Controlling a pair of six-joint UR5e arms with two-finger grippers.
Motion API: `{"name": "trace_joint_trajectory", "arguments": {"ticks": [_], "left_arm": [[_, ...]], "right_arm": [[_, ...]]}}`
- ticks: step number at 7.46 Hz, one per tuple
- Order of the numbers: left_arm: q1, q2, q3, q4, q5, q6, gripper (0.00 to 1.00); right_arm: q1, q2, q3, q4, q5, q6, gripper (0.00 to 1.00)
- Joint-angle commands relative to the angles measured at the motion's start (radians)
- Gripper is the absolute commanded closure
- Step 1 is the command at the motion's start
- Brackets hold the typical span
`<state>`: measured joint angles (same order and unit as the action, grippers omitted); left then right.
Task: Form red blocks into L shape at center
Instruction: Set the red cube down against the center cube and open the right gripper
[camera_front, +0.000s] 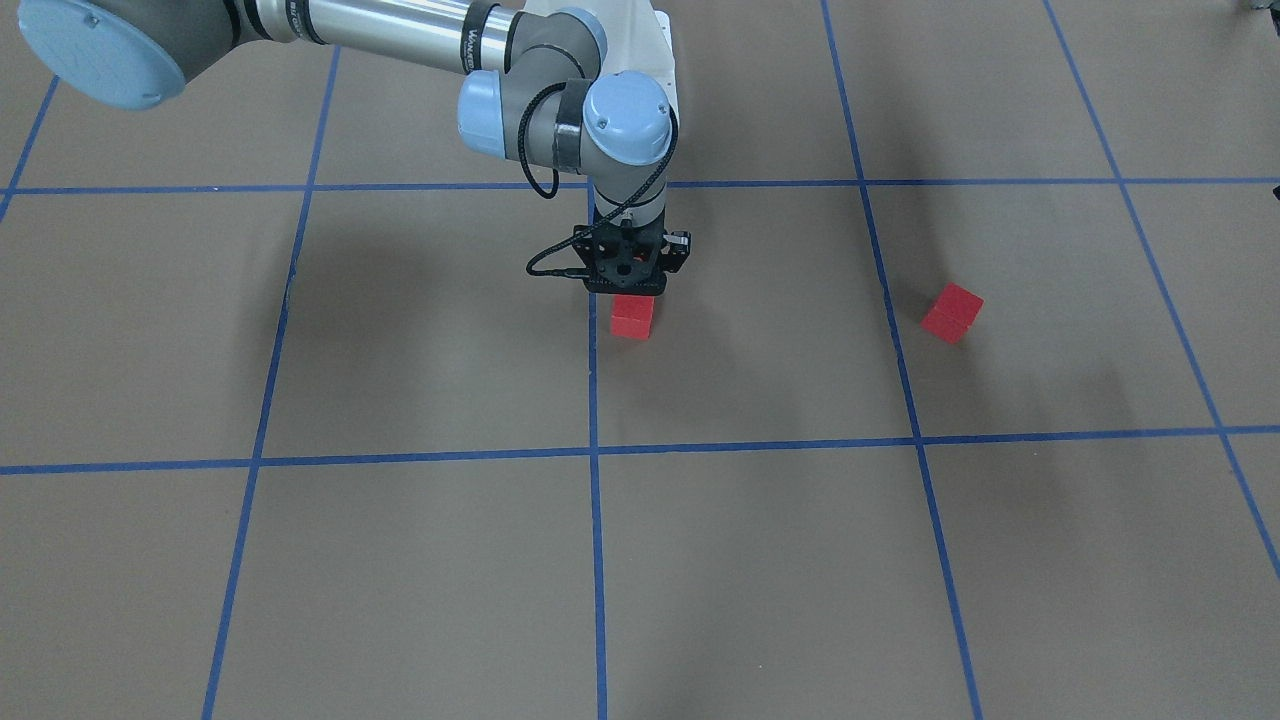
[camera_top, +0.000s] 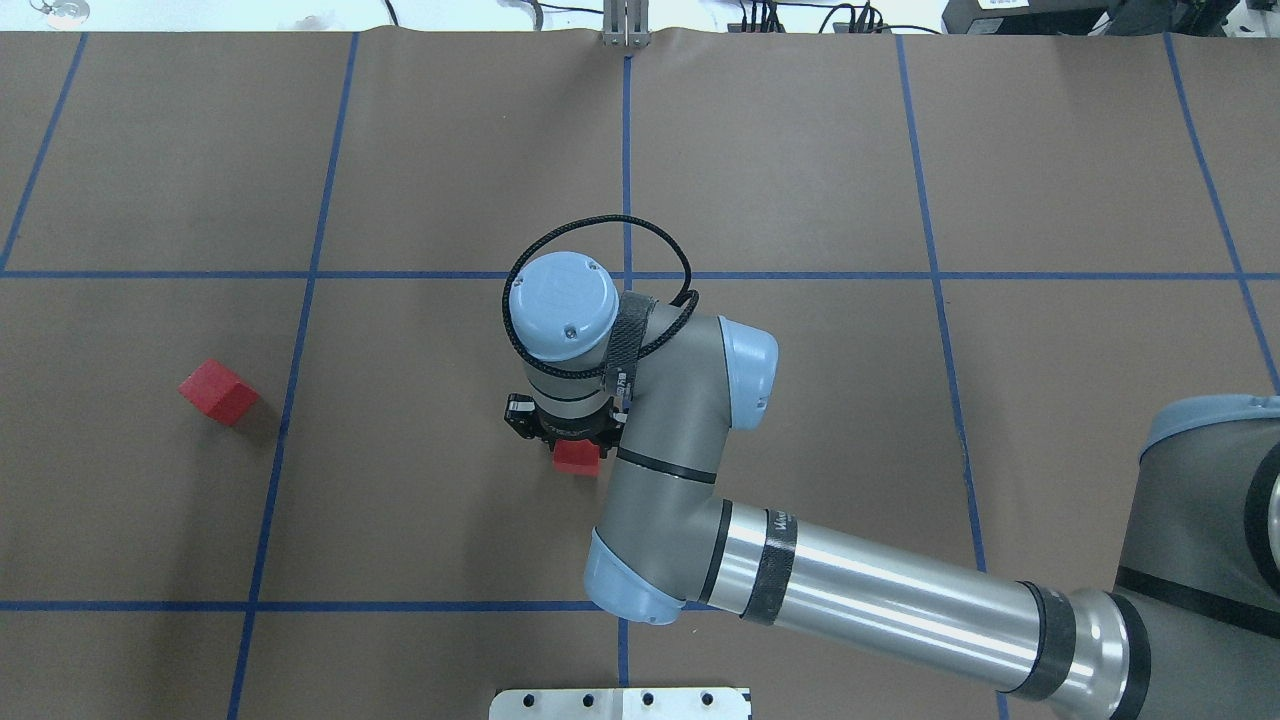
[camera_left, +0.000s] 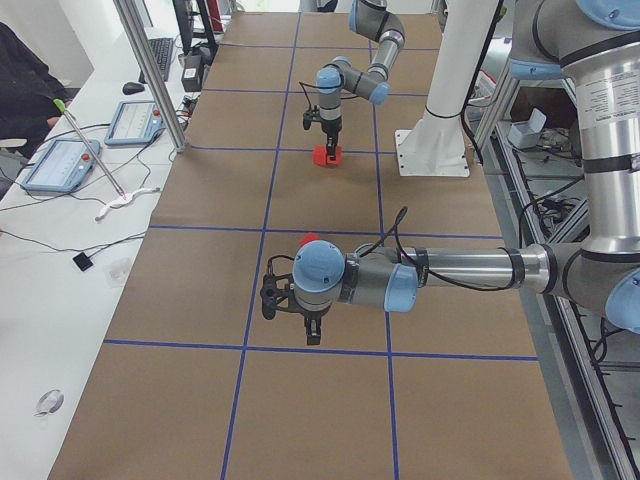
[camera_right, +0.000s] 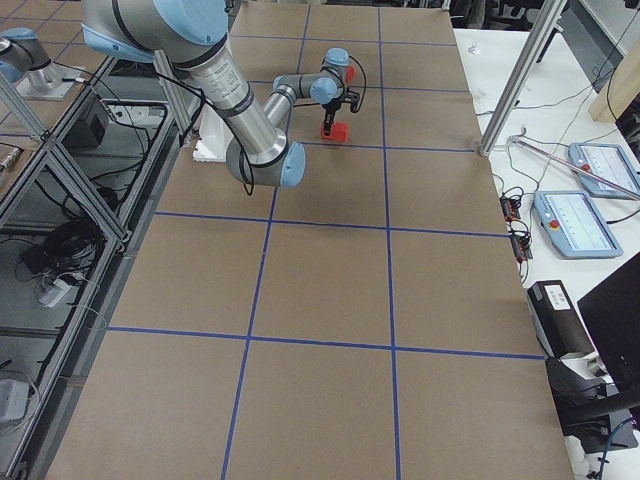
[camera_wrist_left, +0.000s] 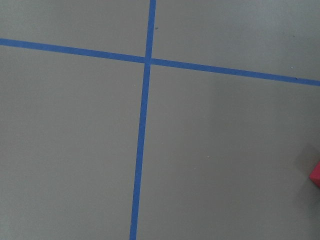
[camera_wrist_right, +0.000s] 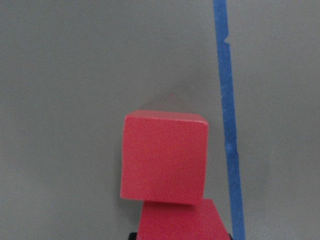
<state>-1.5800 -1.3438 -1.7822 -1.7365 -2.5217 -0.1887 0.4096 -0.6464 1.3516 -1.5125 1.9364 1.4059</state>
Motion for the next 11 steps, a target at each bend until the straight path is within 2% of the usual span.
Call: {"name": "trace_joint_trajectory", "arguments": {"ticks": [1,11], "left_arm": [[0.0,0.0,0.0,0.0,0.0,0.0,0.0],[0.0,0.003,-0.009,0.0,0.0,0.0,0.0]], "right_arm": [[0.0,0.001,-0.005,0.008,0.0,0.001,1.0],[0.0,0.033,-0.026,-0.043,-0.008,-0.001,1.0]]}}
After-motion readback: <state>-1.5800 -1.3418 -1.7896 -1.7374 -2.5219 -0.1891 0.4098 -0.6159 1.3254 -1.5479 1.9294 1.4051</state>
